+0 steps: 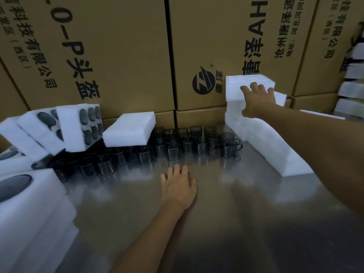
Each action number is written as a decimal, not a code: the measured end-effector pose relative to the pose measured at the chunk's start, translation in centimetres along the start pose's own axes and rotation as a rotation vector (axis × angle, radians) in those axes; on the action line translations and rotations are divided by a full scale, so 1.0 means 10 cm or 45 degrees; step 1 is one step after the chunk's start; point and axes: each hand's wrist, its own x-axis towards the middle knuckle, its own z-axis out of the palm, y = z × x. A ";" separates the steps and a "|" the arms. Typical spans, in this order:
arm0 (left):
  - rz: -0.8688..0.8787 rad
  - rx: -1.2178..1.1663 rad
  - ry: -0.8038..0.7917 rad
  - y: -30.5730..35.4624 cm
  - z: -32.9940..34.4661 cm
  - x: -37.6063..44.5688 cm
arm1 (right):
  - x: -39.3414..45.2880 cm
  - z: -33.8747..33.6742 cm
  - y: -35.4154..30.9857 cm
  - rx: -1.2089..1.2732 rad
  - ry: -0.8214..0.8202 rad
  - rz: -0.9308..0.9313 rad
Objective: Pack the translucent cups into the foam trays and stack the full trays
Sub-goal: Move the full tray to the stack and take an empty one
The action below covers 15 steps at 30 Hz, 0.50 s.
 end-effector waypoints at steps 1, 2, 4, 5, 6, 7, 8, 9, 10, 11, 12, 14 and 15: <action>0.000 0.003 0.005 0.00 0.00 0.00 | 0.02 0.02 0.00 -0.008 0.057 0.006; -0.001 0.000 0.010 0.00 0.01 0.00 | 0.05 0.02 0.01 0.001 0.101 0.016; 0.003 -0.011 0.020 -0.01 0.01 0.00 | 0.14 0.01 0.04 0.031 0.110 0.033; 0.004 -0.013 0.019 -0.01 0.01 0.00 | 0.19 0.00 0.06 0.039 0.080 0.037; 0.007 -0.015 0.016 -0.01 0.01 0.01 | 0.23 0.00 0.08 0.043 0.042 0.042; 0.010 -0.017 0.014 -0.01 0.01 0.01 | 0.26 0.00 0.09 0.049 0.015 0.046; 0.011 -0.017 0.014 -0.02 0.02 0.01 | 0.29 0.01 0.08 0.060 0.008 0.047; 0.009 -0.015 0.016 -0.02 0.03 0.01 | 0.31 0.02 0.07 0.068 0.023 0.045; 0.006 -0.008 0.023 -0.02 0.03 0.02 | 0.33 0.03 0.05 0.067 0.049 0.044; -0.001 0.000 0.033 -0.02 0.03 0.02 | 0.33 0.04 0.02 0.056 0.070 0.044; -0.004 0.009 0.045 -0.03 0.03 0.03 | 0.33 0.04 -0.02 0.048 0.079 0.051; -0.009 0.009 0.061 -0.03 0.04 0.06 | 0.30 0.02 -0.09 0.042 0.102 0.040; -0.010 0.002 0.068 -0.03 0.05 0.07 | 0.27 0.00 -0.14 0.033 0.134 0.012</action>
